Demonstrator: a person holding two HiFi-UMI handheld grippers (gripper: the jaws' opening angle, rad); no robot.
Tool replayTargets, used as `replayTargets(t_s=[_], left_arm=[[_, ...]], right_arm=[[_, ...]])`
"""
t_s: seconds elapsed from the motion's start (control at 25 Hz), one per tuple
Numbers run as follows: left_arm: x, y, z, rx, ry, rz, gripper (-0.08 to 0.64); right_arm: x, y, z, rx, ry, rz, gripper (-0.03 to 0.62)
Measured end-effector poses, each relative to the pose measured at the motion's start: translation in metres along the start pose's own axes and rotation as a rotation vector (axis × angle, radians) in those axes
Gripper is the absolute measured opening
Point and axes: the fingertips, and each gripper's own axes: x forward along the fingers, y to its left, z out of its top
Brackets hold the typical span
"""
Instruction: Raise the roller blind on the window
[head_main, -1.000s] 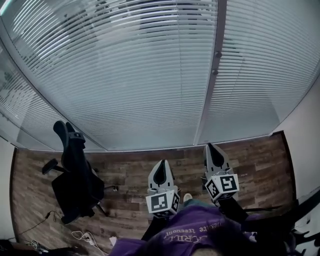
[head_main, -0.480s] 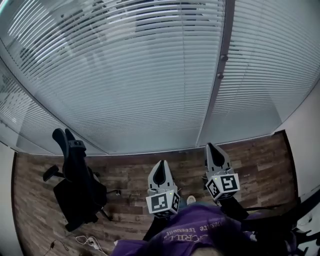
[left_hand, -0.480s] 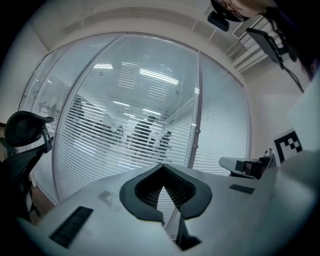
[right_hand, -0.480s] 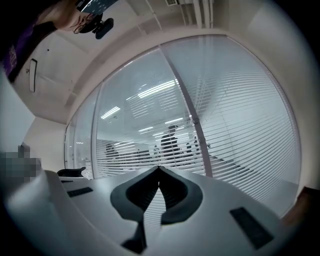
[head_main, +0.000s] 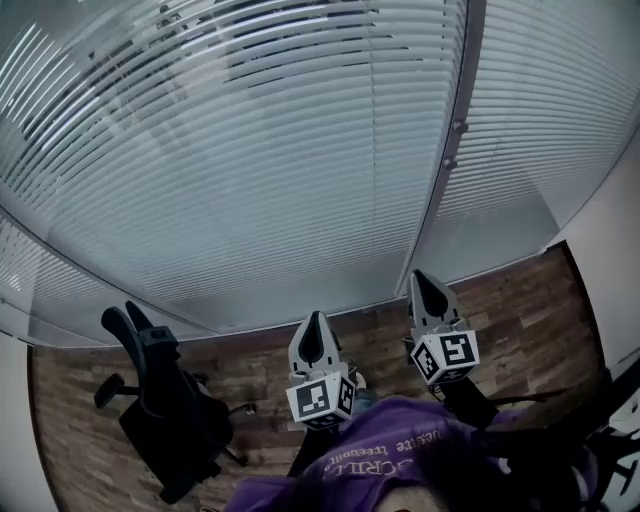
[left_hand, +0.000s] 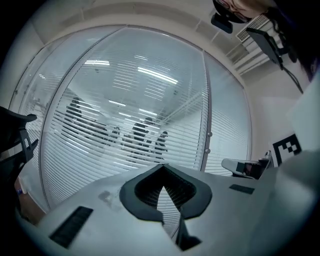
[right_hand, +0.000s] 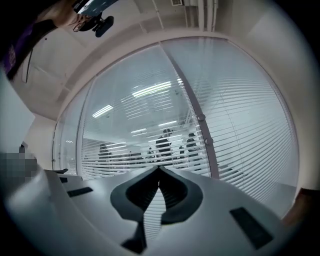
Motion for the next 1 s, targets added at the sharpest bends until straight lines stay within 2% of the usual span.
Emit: replayTargets(t_s=[0.48,0.68,0.84,1.0], left_arm=[[0.04,0.054,0.009,-0.004,0.009,-0.014,0.002],[0.043,0.053,0.013,-0.014,0.001,-0.012,0.002],[0.045,0.059,0.009,-0.017,0.001,0.019,0.002],[0.042,0.048,0.012,-0.008,0.0,0.031,0.002]], right_arm=[[0.053,0.009,-0.004,-0.035,-0.009,-0.067,-0.002],[0.054,0.003,-0.003,-0.052,0.004,-0.079,-0.002],[0.059,-0.005,-0.006,-0.058,-0.006,-0.083,-0.002],[0.055,-0.023,0.006,-0.088,-0.025,-0.097,-0.002]])
